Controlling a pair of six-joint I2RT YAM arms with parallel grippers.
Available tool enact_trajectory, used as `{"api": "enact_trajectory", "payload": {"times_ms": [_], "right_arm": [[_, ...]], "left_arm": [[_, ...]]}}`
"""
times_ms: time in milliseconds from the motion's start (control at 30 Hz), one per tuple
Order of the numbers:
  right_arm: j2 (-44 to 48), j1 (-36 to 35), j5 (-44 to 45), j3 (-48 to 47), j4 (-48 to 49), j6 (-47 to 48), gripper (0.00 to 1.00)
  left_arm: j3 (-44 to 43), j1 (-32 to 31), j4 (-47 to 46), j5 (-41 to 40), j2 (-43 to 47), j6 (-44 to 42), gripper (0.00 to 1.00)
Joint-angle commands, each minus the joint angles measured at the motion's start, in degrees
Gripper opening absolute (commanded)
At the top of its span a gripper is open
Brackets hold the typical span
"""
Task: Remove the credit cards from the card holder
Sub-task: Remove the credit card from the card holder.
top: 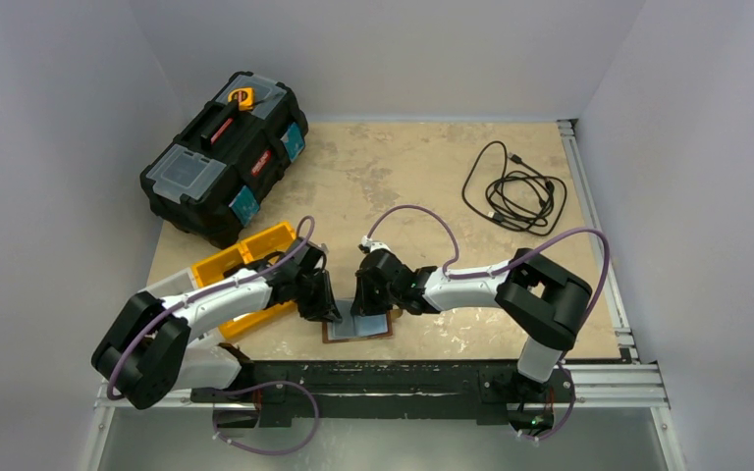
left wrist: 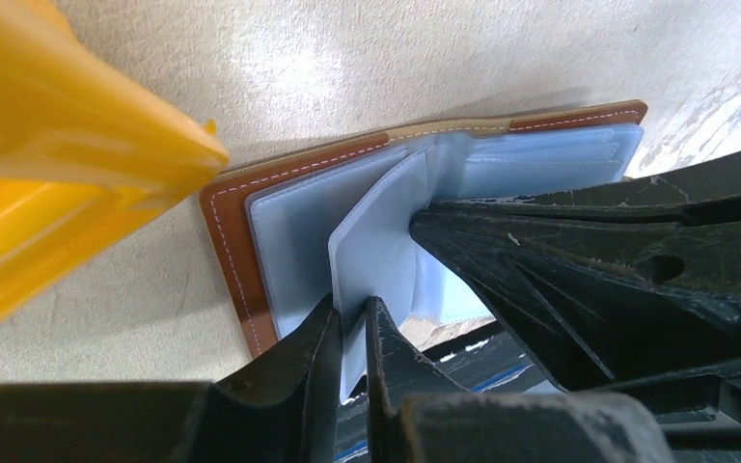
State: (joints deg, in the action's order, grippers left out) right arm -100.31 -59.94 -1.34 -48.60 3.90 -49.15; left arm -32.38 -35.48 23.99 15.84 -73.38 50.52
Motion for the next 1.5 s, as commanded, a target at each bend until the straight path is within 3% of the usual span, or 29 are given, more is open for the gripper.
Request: {"api": "enact_trajectory", "payload": {"times_ms": [0,167,533,667,1000,1233,1467], "right_arm": [[-5.33,-0.27,3.04,3.17,-8.38,1.16,0.0],[-4.1,-0.26,2.38,2.9,-8.39,1.24,0.02],[8.89,1.21,4.42,-1.58,-15.12,2.28,0.42],[13.48,2.12,6.1,-2.03,-18.04,2.23,0.46],[20.9,4.96,8.11,2.49,-21.35,1.67,0.47],[23.92,5.05,8.72,4.66,-22.28,0.31,0.47],[23.14,4.85,8.9,4.65,-21.72,0.64,0.45]], "left_arm": [[-1.15,-1.39,-1.79,0.39,-0.31,0.34,0.1],[-1.75,-1.6,-0.56,-0.54,0.62,0.76,0.0],[-2.34,-1.75,2.58,-2.9,3.6,1.72,0.0],[-3.66,-2.96,3.33,-3.23,4.34,1.94,0.01],[-9.99,-9.43,-1.3,-0.96,-2.56,4.19,0.34],[-12.85,-12.03,-9.04,4.25,-10.12,6.19,0.47],[-13.29,-11.79,-1.97,-3.02,-6.5,4.94,0.52]]}}
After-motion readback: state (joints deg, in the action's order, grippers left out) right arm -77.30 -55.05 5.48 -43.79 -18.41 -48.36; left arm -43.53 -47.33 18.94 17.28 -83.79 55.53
